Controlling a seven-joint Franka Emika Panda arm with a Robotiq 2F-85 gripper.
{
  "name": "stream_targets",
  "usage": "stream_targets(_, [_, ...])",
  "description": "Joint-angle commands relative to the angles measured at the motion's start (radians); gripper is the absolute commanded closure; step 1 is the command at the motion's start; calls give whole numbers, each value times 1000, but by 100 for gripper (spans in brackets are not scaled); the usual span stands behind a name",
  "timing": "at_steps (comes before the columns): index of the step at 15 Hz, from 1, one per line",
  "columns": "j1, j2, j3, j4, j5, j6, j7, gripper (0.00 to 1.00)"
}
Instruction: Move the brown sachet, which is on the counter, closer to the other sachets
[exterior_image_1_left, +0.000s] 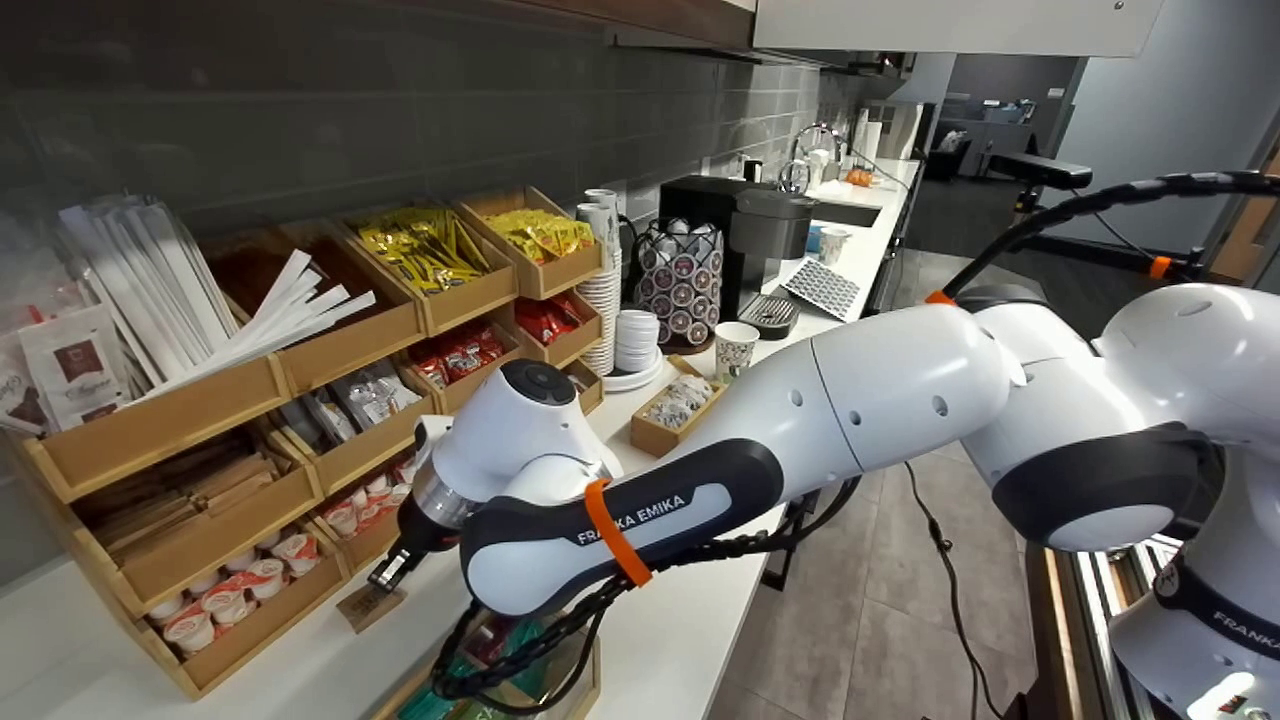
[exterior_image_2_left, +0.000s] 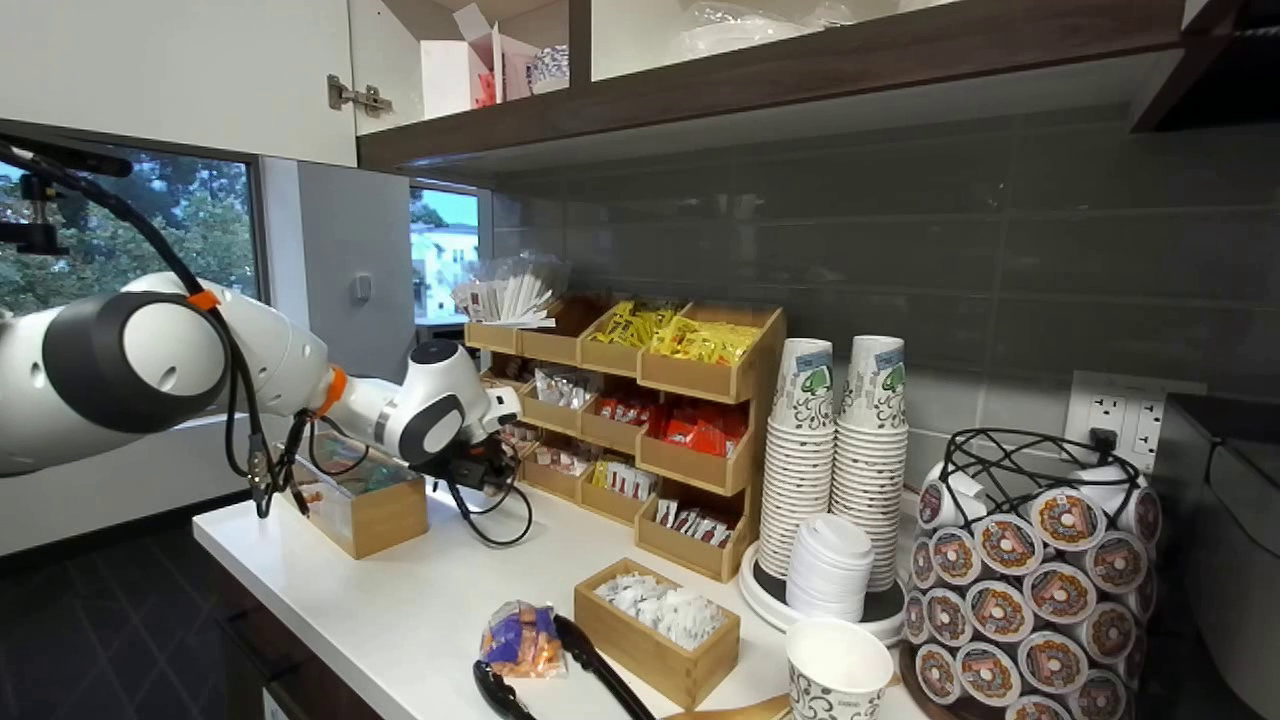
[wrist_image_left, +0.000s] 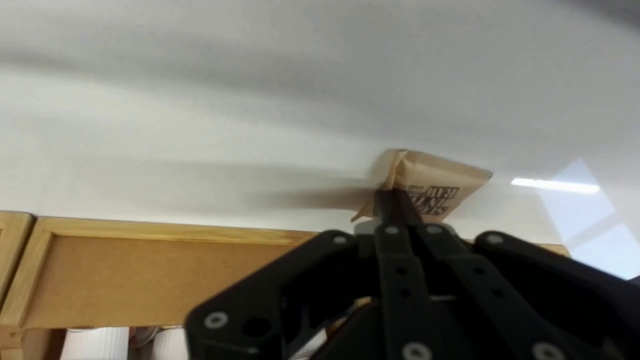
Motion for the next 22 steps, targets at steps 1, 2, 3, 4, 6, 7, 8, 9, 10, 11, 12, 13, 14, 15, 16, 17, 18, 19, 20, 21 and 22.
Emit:
stream_targets(1, [4, -11, -12, 16, 4, -33, 56, 100])
stream_targets(2, [2, -33, -1, 4, 11, -36, 52, 100])
stream_targets(3, [-1, -50, 9, -3, 17, -38, 47, 100])
stream_targets(4, [-2, -73, 20, -15, 25, -37, 38, 100])
stream_targets(6, [-7, -112, 41, -30, 36, -42, 19, 100])
stream_targets(7, [-9, -130, 50, -37, 40, -47, 14, 100])
stream_targets(8, [-11, -148, 58, -44, 43, -52, 8, 100])
stream_targets(9, [-12, -159, 61, -49, 42, -51, 7, 100])
stream_targets(10, [-13, -165, 62, -49, 37, -46, 4, 100])
stream_targets(11, [-13, -158, 62, -47, 33, -37, 7, 74])
stream_targets(12, [-10, -144, 52, -42, 26, -20, 17, 73])
stream_targets(13, [-11, -132, 51, -37, 24, -14, 18, 66])
stream_targets(14, [-10, -116, 46, -32, 21, -10, 26, 60])
stream_targets(15, [-10, -105, 45, -29, 19, -15, 32, 51])
stream_targets(16, [-11, -95, 46, -26, 19, -19, 34, 44])
stream_targets(17, [-12, -86, 47, -24, 19, -22, 35, 37])
stream_targets(18, [-15, -74, 48, -16, 20, -29, 38, 28])
stream_targets(19, [-18, -63, 51, -8, 21, -32, 38, 22])
stream_targets(20, [-21, -54, 55, 0, 23, -33, 35, 13])
stream_targets(21, [-25, -44, 60, 10, 24, -33, 29, 6])
stream_targets(22, [-28, -35, 64, 18, 24, -33, 24, 1])
